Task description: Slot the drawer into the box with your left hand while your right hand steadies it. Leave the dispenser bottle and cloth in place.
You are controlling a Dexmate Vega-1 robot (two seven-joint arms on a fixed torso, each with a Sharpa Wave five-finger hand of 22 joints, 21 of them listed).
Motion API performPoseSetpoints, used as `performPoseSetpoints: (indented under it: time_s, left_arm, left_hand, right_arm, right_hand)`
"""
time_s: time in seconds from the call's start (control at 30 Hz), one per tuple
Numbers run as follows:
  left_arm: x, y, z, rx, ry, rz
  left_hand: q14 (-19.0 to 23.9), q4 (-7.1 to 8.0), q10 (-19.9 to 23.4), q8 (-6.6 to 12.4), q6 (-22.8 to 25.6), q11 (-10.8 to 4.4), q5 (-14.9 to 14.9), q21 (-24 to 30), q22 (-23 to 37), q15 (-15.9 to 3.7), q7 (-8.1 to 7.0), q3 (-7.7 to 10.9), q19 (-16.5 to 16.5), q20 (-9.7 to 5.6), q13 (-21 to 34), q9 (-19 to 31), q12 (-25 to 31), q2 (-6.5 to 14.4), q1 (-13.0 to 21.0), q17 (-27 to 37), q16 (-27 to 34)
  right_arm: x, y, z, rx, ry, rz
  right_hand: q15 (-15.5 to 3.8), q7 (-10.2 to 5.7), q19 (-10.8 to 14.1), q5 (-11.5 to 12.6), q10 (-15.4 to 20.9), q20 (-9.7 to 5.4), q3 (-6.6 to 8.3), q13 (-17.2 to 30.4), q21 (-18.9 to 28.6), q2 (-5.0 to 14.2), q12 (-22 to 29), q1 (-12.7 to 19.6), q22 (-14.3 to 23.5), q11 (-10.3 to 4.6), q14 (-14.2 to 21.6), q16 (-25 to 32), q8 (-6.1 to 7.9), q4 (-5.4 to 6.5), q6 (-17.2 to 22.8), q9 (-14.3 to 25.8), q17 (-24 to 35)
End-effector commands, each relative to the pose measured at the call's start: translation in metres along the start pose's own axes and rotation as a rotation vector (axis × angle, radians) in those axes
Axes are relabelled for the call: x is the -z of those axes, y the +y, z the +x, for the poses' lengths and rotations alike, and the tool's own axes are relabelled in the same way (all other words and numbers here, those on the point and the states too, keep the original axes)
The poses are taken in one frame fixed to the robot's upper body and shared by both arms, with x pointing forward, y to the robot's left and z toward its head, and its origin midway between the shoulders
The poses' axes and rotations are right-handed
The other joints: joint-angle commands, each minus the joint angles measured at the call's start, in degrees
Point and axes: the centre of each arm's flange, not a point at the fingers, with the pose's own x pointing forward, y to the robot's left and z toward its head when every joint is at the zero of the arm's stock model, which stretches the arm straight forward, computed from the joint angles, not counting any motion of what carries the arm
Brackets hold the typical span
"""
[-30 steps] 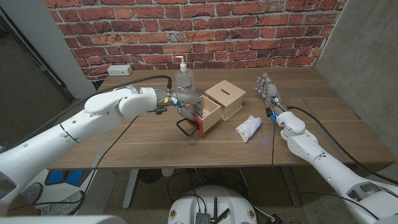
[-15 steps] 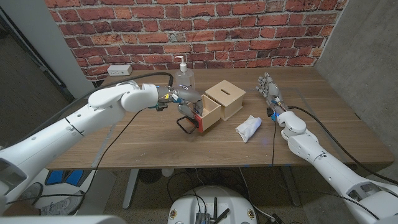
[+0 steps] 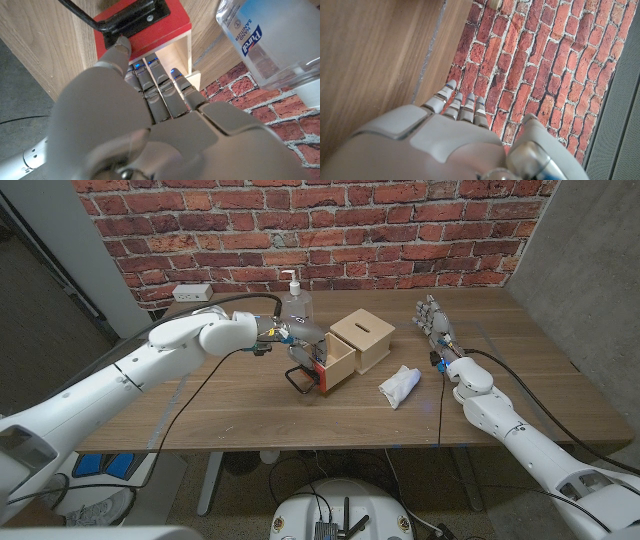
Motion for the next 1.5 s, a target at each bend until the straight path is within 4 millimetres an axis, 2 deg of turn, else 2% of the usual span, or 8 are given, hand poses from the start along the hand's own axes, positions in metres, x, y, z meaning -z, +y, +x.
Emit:
performPoseSetpoints:
  time_s: [0.03, 1.5]
  left_arm:
    - [0.004, -0.002, 0.008, 0.024, -0.005, 0.000]
    - [0.007, 0.001, 0.021, 0.041, 0.002, 0.024]
  left_hand:
    - [0.2, 0.18, 2.1, 0.16, 0.5, -2.46, 0.4, -0.1, 0.1, -3.88, 0.13, -0.16, 0.7, -8.69, 0.0, 0.9, 0.2, 3.2, 2.9, 0.3, 0.3]
    - [-0.1, 0.22, 2.2, 0.13, 0.6, -2.44, 0.4, -0.1, 0.1, -3.88, -0.07, -0.56, 0.7, -8.67, 0.0, 0.9, 0.0, 3.3, 2.9, 0.3, 0.1]
  right_arm:
    - [-0.001, -0.002, 0.001, 0.000, -0.003, 0.001]
    - [0.006, -0.006, -0.003, -0.004, 0.009, 0.013]
  right_hand:
    - [-1.62, -0.08, 0.7, -0.1, 0.5, -0.35, 0.18, 0.2, 0.2, 1.56, 0.5, 0.6, 0.1, 0.23, 0.4, 0.1, 0.19, 0.09, 0.5, 0.4, 0.0]
    - [-1.60, -0.08, 0.7, -0.2, 0.5, -0.38, 0.34, 0.2, 0.2, 1.47, 0.5, 0.6, 0.1, 0.19, 0.5, 0.1, 0.15, 0.16, 0.5, 0.4, -0.1]
